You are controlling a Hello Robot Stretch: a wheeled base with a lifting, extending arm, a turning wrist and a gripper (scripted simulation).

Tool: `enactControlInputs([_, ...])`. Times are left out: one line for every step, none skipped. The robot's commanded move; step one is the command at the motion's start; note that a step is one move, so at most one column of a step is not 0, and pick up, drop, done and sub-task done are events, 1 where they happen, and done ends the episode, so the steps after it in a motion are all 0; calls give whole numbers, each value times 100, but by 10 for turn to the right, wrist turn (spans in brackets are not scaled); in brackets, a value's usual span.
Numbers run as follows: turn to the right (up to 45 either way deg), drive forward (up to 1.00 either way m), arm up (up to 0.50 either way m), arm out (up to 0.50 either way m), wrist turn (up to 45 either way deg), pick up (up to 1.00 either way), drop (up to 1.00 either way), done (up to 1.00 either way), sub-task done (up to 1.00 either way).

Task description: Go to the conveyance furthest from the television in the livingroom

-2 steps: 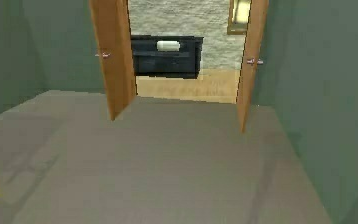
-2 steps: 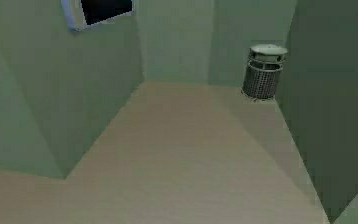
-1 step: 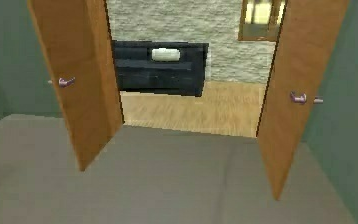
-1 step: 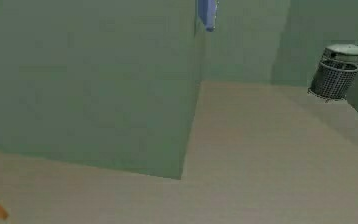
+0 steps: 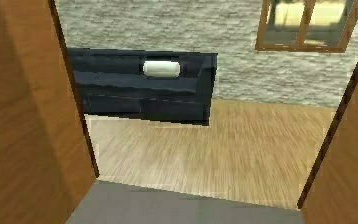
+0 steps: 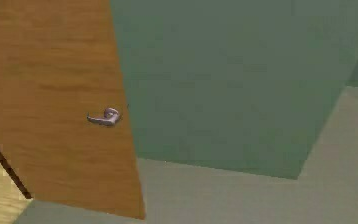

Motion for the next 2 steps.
enactControlInputs([300,0,0,0,0,0,0,0,0])
enactControlInputs([0,10,0,0,0,0,0,0,0])
